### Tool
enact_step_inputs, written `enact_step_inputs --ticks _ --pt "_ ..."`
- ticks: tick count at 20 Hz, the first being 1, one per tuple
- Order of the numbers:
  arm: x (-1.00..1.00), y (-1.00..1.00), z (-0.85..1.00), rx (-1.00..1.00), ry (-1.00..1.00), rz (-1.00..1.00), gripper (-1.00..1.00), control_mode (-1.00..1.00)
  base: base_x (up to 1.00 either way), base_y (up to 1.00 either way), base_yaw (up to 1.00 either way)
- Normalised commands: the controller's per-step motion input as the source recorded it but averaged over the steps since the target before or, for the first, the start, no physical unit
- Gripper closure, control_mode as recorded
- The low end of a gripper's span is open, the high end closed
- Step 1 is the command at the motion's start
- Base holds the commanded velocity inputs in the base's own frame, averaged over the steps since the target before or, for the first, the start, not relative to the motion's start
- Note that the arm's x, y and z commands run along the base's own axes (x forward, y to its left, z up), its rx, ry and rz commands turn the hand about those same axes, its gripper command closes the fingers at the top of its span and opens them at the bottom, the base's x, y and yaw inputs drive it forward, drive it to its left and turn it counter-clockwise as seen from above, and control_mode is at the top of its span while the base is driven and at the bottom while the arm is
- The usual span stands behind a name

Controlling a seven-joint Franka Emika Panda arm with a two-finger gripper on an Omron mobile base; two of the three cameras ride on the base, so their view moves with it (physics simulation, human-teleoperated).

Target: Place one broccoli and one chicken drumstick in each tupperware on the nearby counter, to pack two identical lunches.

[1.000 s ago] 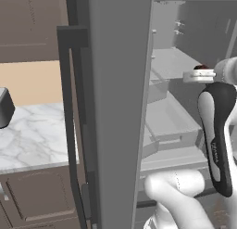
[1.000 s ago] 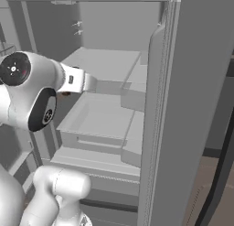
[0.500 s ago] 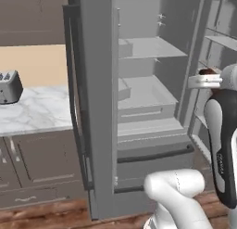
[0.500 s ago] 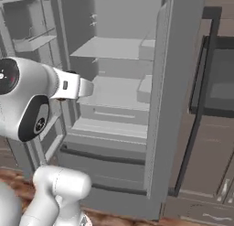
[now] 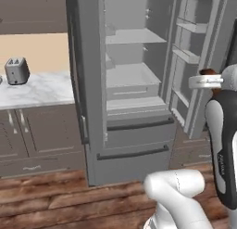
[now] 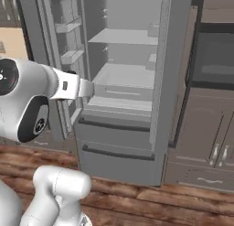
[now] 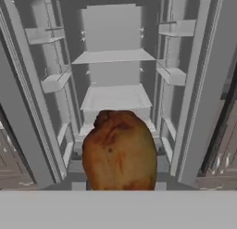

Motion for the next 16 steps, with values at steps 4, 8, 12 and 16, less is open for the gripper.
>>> enact_step_inputs --ticks 4,8,12,16 --pt "0.00 0.00 0.00 0.00 0.00 0.00 1.00 1.00 -0.63 0.54 0.00" --pt "0.00 0.00 0.00 0.00 0.00 0.00 1.00 1.00 -0.22 0.98 -0.03" --pt "0.00 0.00 0.00 0.00 0.00 0.00 1.00 1.00 -0.10 1.00 -0.07" --pt "0.00 0.00 0.00 0.00 0.00 0.00 1.00 1.00 -0.08 1.00 -0.09"
